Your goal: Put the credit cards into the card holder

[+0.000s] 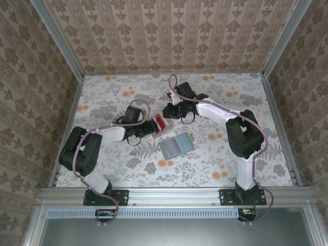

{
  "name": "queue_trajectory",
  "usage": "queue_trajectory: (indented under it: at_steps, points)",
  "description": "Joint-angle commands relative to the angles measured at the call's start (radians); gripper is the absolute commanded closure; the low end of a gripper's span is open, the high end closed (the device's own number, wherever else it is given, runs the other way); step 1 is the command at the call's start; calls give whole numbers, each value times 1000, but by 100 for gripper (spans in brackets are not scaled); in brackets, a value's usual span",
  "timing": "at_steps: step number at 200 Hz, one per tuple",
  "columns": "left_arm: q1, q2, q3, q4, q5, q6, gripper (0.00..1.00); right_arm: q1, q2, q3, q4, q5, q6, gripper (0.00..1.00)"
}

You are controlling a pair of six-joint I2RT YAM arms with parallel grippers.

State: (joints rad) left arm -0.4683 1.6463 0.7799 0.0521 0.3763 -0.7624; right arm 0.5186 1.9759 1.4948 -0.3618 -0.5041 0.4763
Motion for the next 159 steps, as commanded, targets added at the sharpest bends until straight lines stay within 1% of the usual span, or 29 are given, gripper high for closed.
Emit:
queue_trajectory:
  at_steps: [1, 23, 45, 78, 135, 159]
  points:
    - [-21, -8, 21, -30, 4, 28, 50, 11, -31, -6, 17, -75, 19, 85]
    - [-21, -6, 23, -32, 4, 28, 50, 10, -30, -5, 17, -77, 19, 86]
    - [-23, -4, 24, -33, 4, 28, 50, 9, -30, -6, 17, -83, 18, 93]
    - [-24, -2, 29, -39, 3, 29, 50, 6, -32, -8, 17, -85, 18, 93]
    - [-26, -1, 32, -41, -2, 31, 50, -10, -44, -24, 34, -100, 27, 100]
    - [-26, -3, 28, -43, -3, 32, 50, -17, -52, -34, 36, -98, 25, 100]
